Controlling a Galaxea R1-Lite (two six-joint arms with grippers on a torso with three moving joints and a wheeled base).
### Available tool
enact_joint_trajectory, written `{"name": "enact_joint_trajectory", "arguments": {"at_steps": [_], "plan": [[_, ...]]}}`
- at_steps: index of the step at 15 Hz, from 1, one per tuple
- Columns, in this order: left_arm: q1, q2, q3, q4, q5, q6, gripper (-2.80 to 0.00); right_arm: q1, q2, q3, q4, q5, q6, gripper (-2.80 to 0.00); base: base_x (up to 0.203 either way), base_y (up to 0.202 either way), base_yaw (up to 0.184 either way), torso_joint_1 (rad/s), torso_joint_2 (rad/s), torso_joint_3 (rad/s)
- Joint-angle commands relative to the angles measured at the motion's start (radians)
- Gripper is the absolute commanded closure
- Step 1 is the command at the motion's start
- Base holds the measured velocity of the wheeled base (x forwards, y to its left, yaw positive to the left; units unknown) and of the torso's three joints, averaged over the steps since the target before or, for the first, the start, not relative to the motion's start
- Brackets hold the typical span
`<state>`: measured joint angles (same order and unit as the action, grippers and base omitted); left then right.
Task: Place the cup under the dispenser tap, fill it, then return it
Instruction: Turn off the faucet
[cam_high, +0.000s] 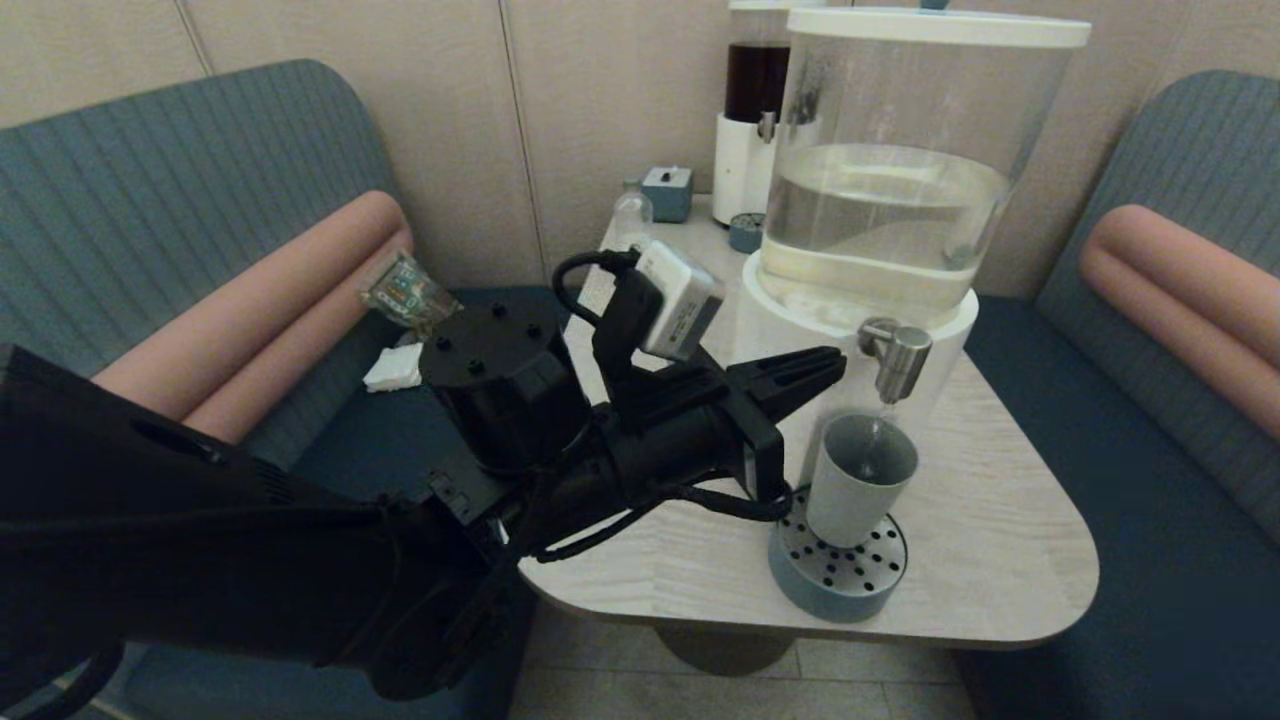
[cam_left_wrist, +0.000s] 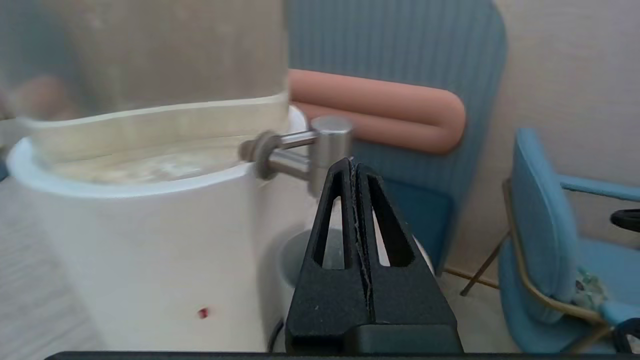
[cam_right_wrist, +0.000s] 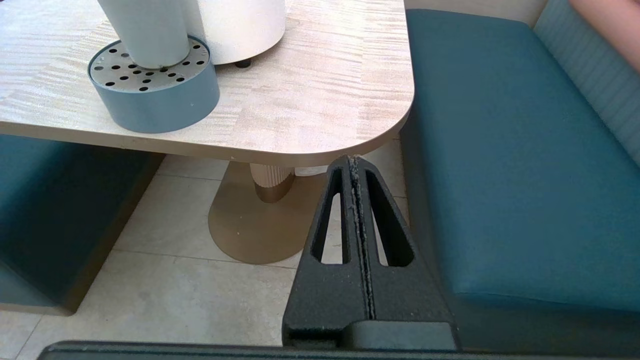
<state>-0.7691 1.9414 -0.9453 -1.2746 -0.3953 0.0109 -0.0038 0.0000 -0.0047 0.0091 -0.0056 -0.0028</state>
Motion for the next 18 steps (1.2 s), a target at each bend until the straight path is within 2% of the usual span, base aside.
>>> {"name": "enact_joint_trajectory", "arguments": {"at_steps": [1, 8, 18], "plan": [[-0.007, 0.017, -0.011, -0.008, -0.005, 0.0, 0.0, -0.001, 0.002, 0.0, 0.0, -0.001, 0.0, 0.0, 0.0, 0.0, 0.0, 0.0, 0.0, 0.0], [-0.003, 0.11, -0.13, -0.012, -0.007, -0.002, 0.0, -0.001, 0.002, 0.0, 0.0, -0.001, 0.0, 0.0, 0.0, 0.0, 0.0, 0.0, 0.0, 0.0], [-0.002, 0.163, -0.214, -0.003, -0.007, -0.01, 0.0, -0.001, 0.002, 0.0, 0.0, 0.0, 0.0, 0.0, 0.0, 0.0, 0.0, 0.0, 0.0, 0.0]]}}
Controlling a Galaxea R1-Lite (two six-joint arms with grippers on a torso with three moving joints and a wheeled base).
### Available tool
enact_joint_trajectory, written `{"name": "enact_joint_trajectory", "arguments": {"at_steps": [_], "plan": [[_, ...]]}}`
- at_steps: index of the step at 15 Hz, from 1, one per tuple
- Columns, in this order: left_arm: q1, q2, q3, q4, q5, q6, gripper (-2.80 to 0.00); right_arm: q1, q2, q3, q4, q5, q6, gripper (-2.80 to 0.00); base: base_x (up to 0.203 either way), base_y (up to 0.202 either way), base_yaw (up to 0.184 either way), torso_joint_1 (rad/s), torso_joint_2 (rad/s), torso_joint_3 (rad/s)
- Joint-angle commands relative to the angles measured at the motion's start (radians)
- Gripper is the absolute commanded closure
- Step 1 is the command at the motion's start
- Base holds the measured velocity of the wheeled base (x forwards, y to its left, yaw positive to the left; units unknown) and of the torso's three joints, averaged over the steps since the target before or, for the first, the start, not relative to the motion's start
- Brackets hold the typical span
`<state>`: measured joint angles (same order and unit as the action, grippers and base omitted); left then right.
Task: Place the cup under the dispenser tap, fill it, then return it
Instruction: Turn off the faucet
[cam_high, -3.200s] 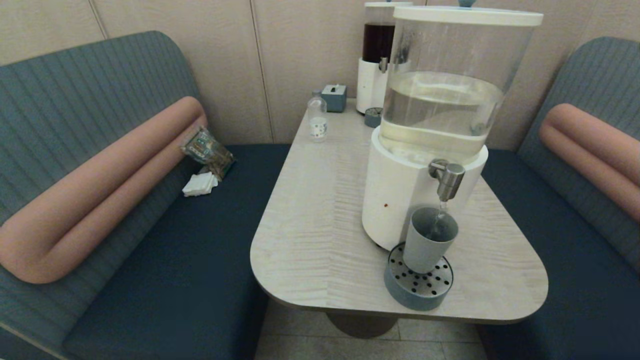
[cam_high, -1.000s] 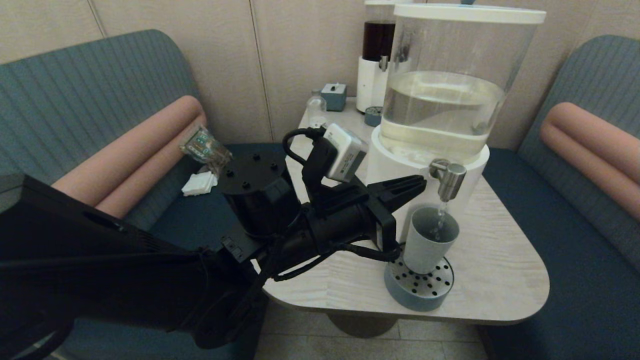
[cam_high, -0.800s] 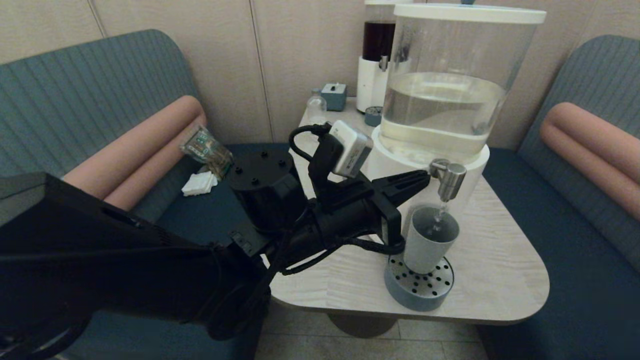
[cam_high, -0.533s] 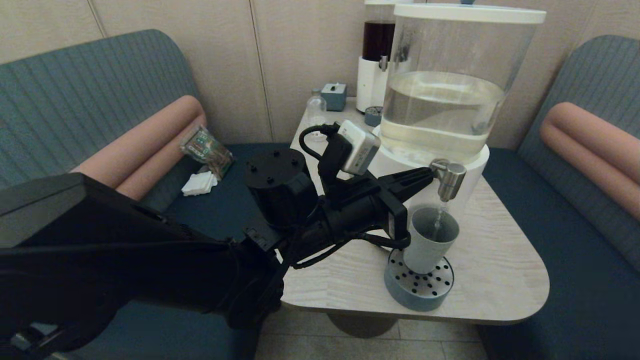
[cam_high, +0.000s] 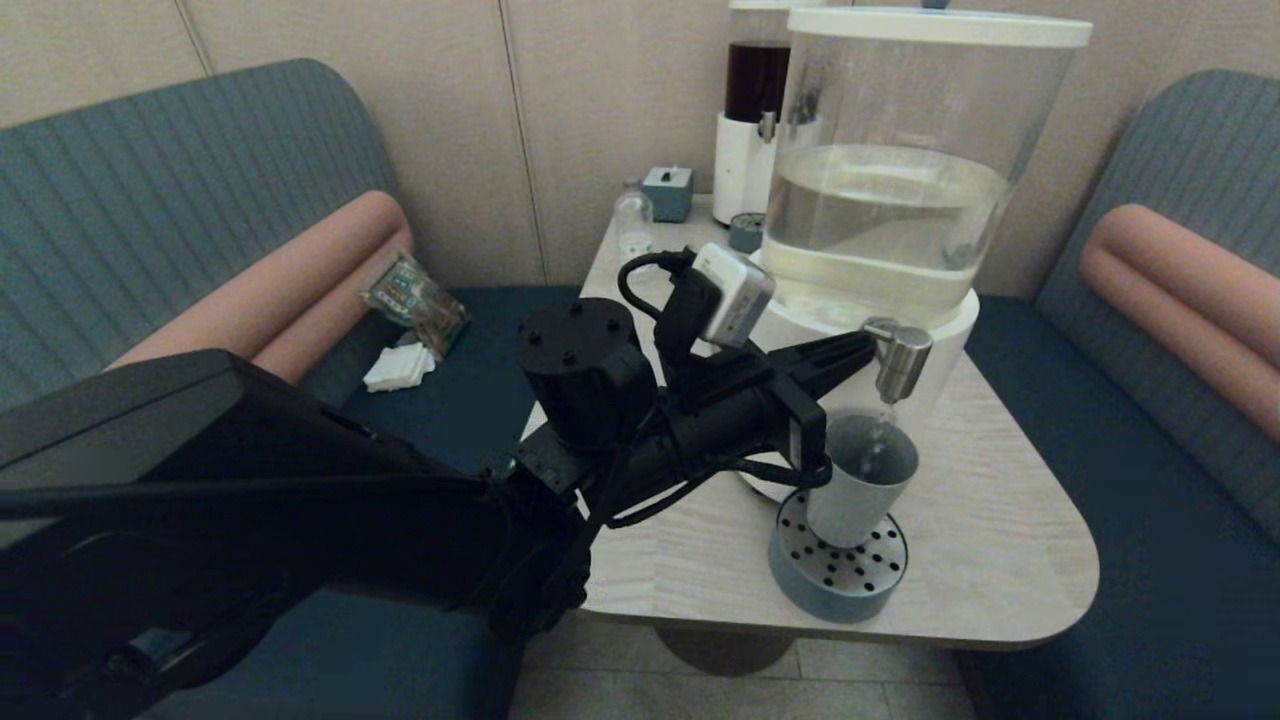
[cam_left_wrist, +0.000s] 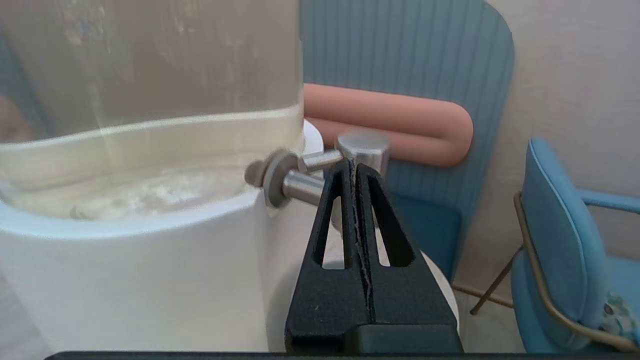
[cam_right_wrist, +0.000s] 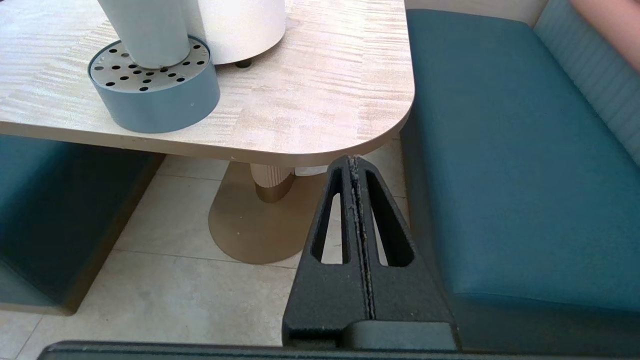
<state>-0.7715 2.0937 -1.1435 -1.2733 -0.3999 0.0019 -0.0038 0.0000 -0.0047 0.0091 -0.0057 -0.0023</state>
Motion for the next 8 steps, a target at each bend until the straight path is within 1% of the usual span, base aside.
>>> {"name": "enact_joint_trajectory", "arguments": {"at_steps": [1, 8], "plan": [[0.001, 0.017, -0.026, -0.003, -0.002, -0.002, 0.0, -0.001, 0.002, 0.0, 0.0, 0.0, -0.001, 0.0, 0.0, 0.0, 0.0, 0.0, 0.0, 0.0], [0.008, 0.051, -0.06, -0.006, -0.001, -0.002, 0.0, -0.001, 0.002, 0.0, 0.0, 0.0, -0.001, 0.0, 0.0, 0.0, 0.0, 0.0, 0.0, 0.0]]}}
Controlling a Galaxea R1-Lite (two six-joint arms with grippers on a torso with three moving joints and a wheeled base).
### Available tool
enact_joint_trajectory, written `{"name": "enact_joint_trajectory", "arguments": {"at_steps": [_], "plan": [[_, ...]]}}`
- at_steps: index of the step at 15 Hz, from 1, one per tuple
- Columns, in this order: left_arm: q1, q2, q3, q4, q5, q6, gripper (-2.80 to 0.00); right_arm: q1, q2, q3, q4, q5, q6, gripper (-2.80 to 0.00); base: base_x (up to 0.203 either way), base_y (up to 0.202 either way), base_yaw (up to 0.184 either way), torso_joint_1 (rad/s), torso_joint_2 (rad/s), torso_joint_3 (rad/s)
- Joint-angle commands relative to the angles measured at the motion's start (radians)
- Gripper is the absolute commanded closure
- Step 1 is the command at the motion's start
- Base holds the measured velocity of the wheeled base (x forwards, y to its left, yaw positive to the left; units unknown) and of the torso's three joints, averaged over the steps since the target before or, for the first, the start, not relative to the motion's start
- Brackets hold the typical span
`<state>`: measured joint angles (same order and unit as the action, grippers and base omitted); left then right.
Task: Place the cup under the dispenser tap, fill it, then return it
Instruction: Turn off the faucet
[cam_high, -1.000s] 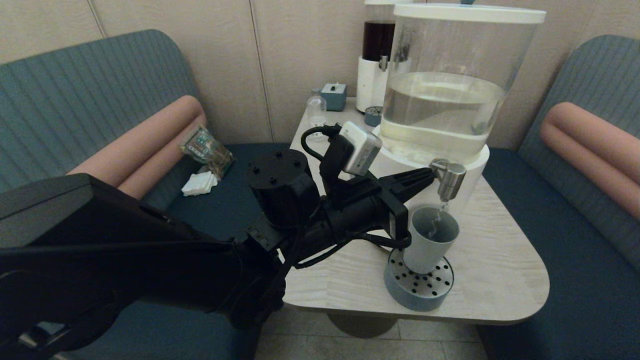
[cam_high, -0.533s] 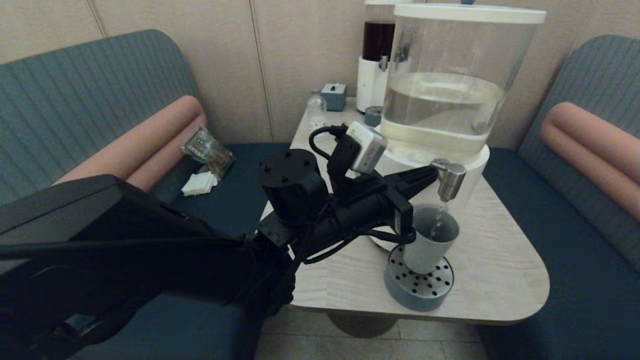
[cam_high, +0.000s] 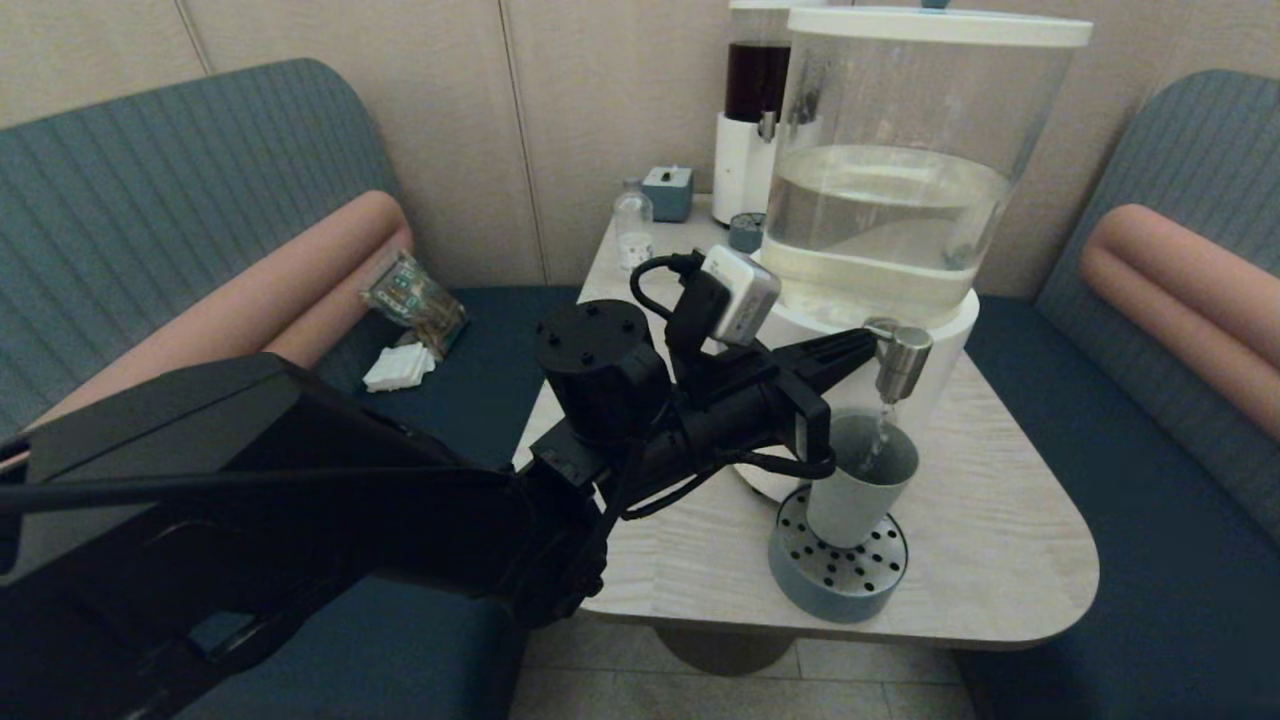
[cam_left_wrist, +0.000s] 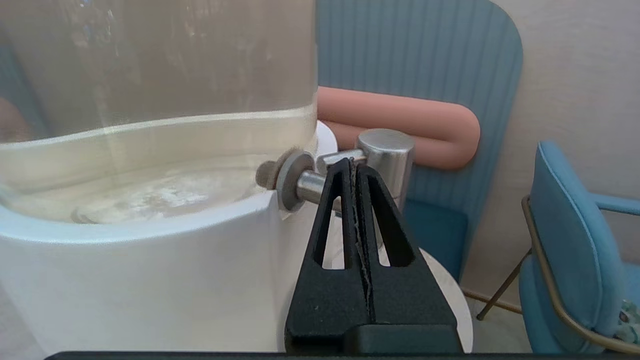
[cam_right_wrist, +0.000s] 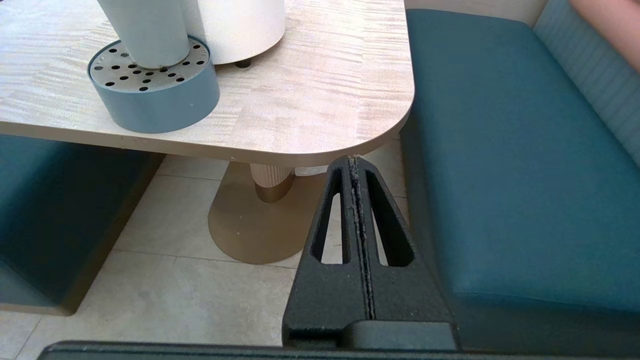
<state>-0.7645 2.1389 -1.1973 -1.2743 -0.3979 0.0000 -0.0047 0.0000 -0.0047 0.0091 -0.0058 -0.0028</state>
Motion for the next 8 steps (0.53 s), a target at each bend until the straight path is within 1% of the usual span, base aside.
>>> {"name": "enact_joint_trajectory", "arguments": {"at_steps": [1, 8], "plan": [[0.001, 0.008, -0.015, -0.004, -0.002, 0.0, 0.0, 0.0, 0.002, 0.0, 0.0, 0.0, 0.0, 0.0, 0.0, 0.0, 0.0, 0.0, 0.0, 0.0], [0.005, 0.075, -0.111, 0.018, -0.002, -0.002, 0.0, 0.0, 0.002, 0.0, 0.0, 0.0, 0.0, 0.0, 0.0, 0.0, 0.0, 0.0, 0.0, 0.0]]}}
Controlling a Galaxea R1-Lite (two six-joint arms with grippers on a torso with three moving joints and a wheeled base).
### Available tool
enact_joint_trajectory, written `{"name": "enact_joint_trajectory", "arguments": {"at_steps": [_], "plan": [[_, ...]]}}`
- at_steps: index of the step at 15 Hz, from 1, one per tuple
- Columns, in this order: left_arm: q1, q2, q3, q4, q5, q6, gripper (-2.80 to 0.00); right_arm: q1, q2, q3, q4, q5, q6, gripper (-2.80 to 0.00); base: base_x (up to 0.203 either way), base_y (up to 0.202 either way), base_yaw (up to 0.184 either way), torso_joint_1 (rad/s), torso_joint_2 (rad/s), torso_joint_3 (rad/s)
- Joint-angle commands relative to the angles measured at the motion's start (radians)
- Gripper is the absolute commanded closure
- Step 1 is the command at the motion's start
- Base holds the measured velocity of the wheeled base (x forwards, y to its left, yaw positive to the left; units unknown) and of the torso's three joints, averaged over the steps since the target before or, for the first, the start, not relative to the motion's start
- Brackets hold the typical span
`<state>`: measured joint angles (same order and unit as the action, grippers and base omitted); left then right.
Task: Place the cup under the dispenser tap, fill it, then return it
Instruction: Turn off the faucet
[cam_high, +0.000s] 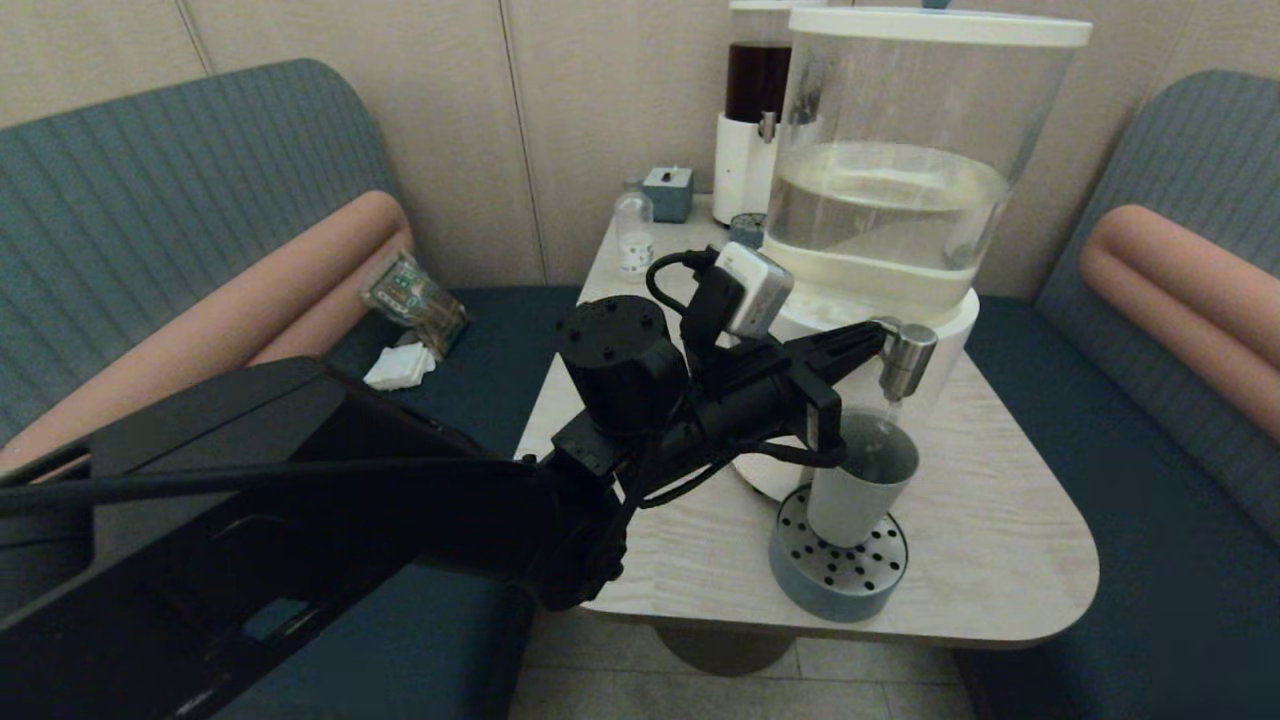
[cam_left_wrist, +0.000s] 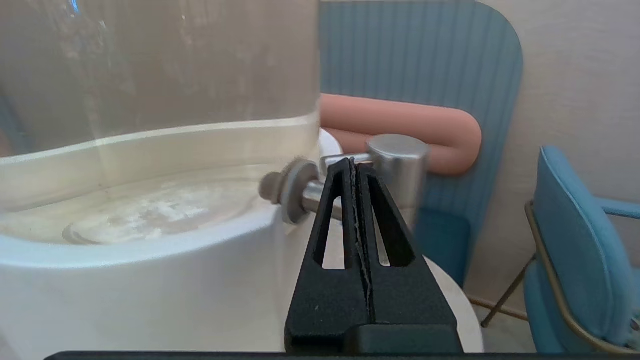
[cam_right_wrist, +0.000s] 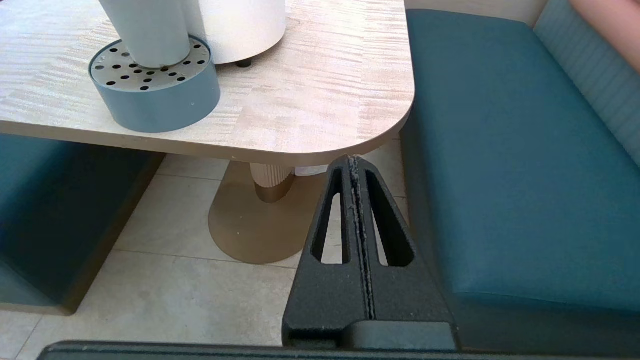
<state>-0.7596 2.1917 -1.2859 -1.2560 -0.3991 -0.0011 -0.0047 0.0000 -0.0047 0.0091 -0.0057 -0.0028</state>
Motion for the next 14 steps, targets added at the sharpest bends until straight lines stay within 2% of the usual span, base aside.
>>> {"name": "enact_joint_trajectory", "arguments": {"at_steps": [1, 11, 14], "plan": [[0.0, 0.027, -0.037, 0.006, -0.001, 0.0, 0.0, 0.0, 0.002, 0.0, 0.0, 0.0, 0.0, 0.0, 0.0, 0.0, 0.0, 0.0, 0.0, 0.0], [-0.001, 0.076, -0.226, 0.107, -0.01, 0.0, 0.0, 0.0, 0.002, 0.0, 0.0, 0.0, 0.0, 0.0, 0.0, 0.0, 0.0, 0.0, 0.0, 0.0], [-0.001, 0.089, -0.236, 0.109, -0.01, 0.0, 0.0, 0.0, 0.002, 0.0, 0.0, 0.0, 0.0, 0.0, 0.0, 0.0, 0.0, 0.0, 0.0, 0.0]]}}
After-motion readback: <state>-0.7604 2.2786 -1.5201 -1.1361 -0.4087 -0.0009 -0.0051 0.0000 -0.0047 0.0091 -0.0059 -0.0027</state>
